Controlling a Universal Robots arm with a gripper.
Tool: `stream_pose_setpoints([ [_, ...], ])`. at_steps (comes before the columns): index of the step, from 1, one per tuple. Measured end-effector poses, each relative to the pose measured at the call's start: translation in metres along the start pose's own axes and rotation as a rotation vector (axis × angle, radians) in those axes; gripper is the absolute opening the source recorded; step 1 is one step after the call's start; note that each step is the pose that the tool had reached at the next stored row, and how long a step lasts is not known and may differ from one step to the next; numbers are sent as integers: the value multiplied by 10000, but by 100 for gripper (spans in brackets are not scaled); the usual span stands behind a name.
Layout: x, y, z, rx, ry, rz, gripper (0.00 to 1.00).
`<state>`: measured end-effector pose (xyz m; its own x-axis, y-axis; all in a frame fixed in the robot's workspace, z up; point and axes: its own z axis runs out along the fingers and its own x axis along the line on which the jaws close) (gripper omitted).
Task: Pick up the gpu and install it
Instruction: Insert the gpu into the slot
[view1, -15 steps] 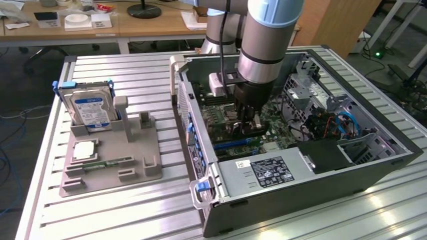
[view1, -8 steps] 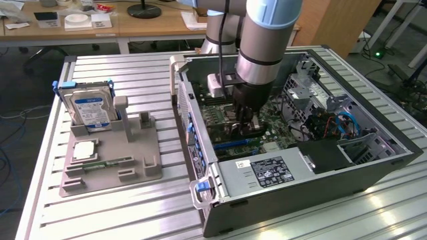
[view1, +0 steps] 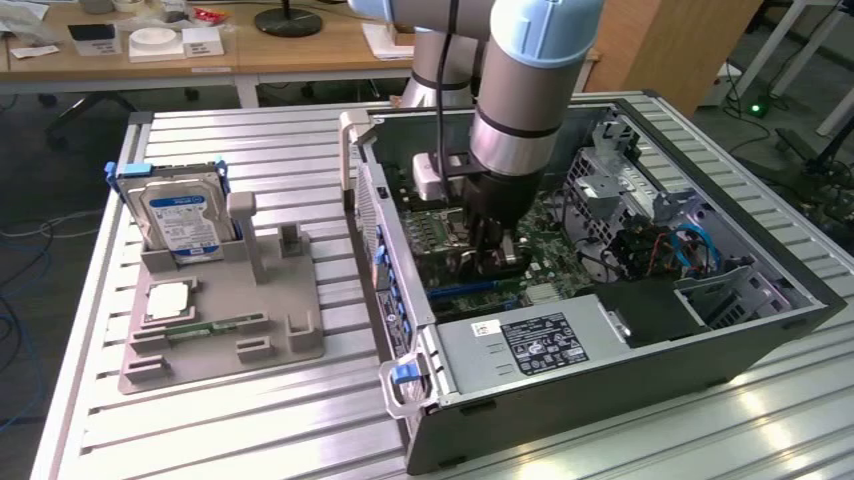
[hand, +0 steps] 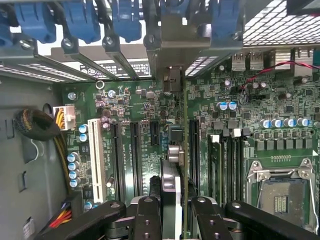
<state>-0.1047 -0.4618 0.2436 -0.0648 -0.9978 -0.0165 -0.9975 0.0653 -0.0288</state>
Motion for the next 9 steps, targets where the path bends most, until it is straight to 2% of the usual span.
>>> stream_pose_setpoints([
  [9, 1, 6, 26, -1, 1, 0, 28],
])
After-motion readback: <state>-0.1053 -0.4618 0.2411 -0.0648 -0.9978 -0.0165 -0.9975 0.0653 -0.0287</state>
